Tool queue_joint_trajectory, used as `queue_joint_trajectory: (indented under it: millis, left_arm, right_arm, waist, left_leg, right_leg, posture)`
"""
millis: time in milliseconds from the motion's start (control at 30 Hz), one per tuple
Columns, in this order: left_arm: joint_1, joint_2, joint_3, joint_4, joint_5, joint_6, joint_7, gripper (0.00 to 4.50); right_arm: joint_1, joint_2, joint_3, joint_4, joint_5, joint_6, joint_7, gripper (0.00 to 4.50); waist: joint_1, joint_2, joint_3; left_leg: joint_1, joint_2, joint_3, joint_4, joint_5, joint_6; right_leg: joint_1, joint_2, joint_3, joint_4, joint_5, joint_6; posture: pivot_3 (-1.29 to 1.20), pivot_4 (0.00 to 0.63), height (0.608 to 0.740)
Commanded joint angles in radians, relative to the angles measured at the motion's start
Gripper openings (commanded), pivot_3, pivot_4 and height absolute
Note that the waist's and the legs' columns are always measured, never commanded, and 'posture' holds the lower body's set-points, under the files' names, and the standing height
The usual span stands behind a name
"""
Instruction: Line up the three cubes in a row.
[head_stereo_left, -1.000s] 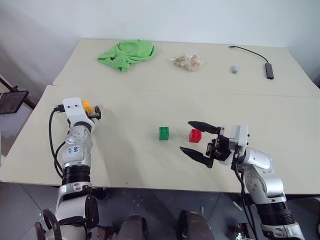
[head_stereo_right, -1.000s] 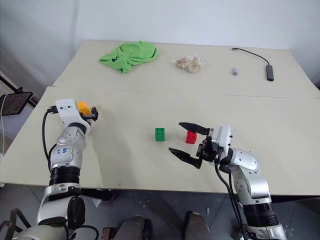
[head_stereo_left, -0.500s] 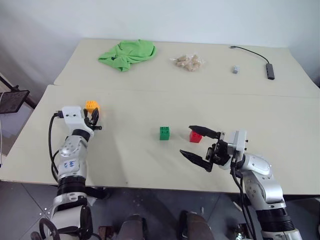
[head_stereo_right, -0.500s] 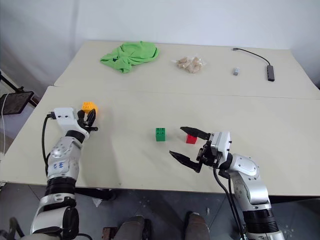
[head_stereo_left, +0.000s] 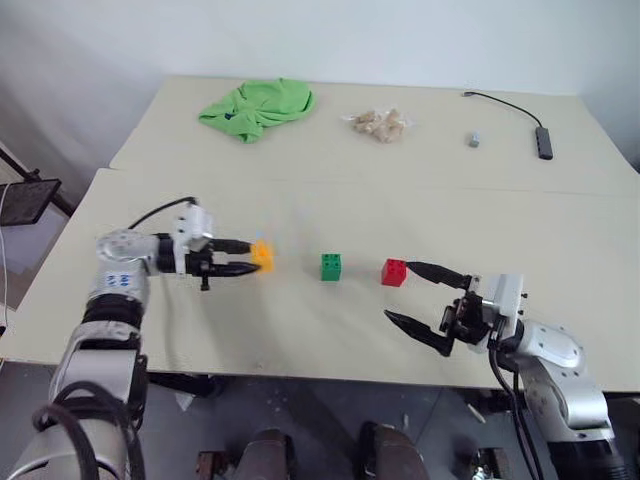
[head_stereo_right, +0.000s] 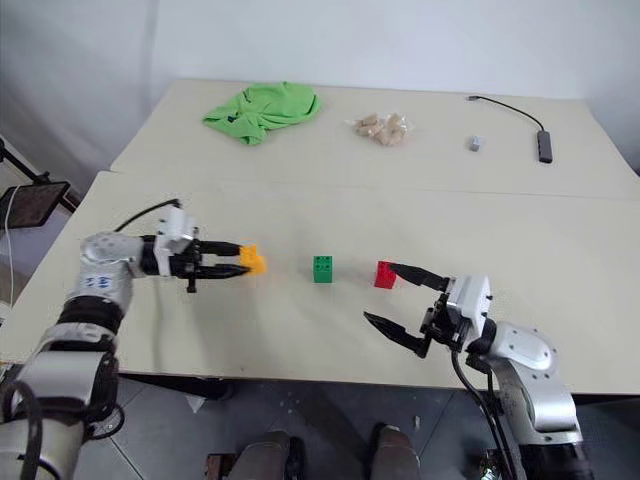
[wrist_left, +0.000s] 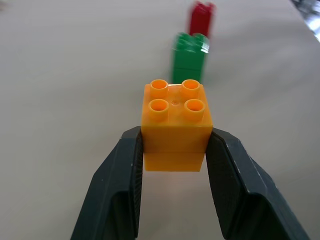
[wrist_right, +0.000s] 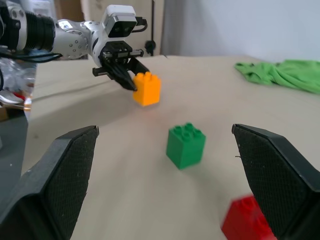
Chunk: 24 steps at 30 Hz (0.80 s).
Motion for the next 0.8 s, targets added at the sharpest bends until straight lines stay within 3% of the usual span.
queue_joint_trajectory:
  millis: [33, 300, 567, 800]
  left_arm:
    - [-0.047, -0.036, -0.010, 0.069, 0.029, -0.076, -0.051, 1.45]
    - [-0.076, -0.064, -0.008, 0.156, 0.078, -0.125, -0.031, 1.45]
    - [-0.114, -0.005, 0.010, 0.185, 0.098, -0.117, -0.037, 1.45]
    - [-0.123, 0.021, 0.026, 0.165, 0.082, -0.064, -0.067, 3.66]
  right_arm:
    - [0.050, -0.012, -0.037, -0.080, 0.014, 0.005, -0.031, 4.50]
    - [0.146, -0.021, -0.051, -0.174, 0.025, 0.033, -0.068, 4.50]
    - [0.135, -0.038, -0.045, -0.155, 0.031, 0.042, -0.054, 4.50]
    - [0.083, -0.047, -0.037, -0.113, 0.036, 0.053, -0.016, 4.50]
  waist:
    - [-0.006, 0.000, 0.000]
    - [-0.019, -0.001, 0.000]
    - [-0.019, -0.001, 0.000]
    - [-0.017, -0.001, 0.000]
  left_leg:
    - [0.000, 0.000, 0.000, 0.000, 0.000, 0.000]
    - [0.000, 0.001, 0.000, 0.000, 0.000, 0.000]
    - [0.000, 0.001, 0.000, 0.000, 0.000, 0.001]
    - [0.000, 0.001, 0.000, 0.001, 0.000, 0.001]
  right_leg:
    - [0.000, 0.000, 0.000, 0.000, 0.000, 0.000]
    - [0.000, 0.000, 0.000, 0.000, 0.000, 0.000]
    - [0.000, 0.000, 0.001, 0.001, 0.000, 0.000]
    - [0.000, 0.000, 0.001, 0.001, 0.000, 0.000]
  posture:
    - [0.00, 0.150, 0.740]
    - [0.00, 0.150, 0.740]
    - [0.00, 0.150, 0.740]
    - [0.00, 0.150, 0.740]
